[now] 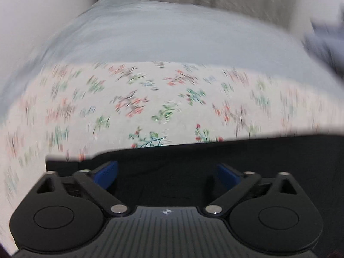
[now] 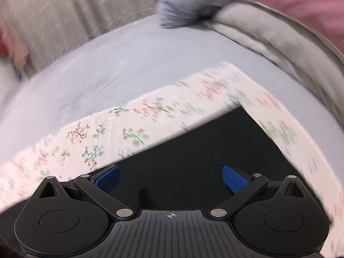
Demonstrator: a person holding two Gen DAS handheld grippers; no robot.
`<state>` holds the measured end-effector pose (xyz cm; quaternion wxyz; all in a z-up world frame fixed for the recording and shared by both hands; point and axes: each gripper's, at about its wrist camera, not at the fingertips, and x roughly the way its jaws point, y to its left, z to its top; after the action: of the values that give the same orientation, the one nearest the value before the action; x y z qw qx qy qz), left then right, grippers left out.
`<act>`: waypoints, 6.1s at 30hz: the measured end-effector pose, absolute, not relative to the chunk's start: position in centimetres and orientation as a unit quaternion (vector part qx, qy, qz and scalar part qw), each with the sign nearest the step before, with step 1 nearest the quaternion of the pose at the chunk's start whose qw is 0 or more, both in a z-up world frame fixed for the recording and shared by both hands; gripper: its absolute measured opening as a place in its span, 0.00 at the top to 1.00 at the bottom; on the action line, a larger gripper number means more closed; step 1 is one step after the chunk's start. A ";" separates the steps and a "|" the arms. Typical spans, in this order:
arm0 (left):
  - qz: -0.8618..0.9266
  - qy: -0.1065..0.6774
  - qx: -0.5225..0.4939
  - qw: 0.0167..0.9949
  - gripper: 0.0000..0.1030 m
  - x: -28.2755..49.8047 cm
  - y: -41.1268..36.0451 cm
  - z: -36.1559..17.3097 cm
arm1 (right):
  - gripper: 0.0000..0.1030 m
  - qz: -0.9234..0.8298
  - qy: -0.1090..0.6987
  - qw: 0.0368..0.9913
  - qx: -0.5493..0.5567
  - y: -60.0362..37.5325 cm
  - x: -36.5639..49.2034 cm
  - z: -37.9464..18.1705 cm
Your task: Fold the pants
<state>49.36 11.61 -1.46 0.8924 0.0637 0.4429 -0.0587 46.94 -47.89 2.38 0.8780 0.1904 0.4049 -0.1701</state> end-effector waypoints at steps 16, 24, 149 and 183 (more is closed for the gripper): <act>-0.123 0.470 0.114 0.867 0.13 54.1 9.8 -4.2 | 0.01 -0.253 0.470 0.803 0.266 -48.5 53.9 -0.7; -0.133 0.427 0.133 0.884 1.00 53.0 8.9 -3.7 | 0.99 -0.285 0.440 0.816 0.246 -47.6 53.3 0.0; -0.019 0.360 -0.293 0.886 1.00 22.1 17.8 -2.3 | 0.98 -0.271 0.240 0.837 0.410 -50.3 -2.0 5.4; 0.084 0.320 -0.268 0.905 0.59 25.1 25.8 -0.8 | 0.97 -0.332 0.333 0.841 0.269 -48.6 4.1 4.0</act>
<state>25.11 25.76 -0.83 0.9049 -0.2681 0.3198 0.0839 4.14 -48.61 3.98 0.8407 0.2690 0.3328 -0.3319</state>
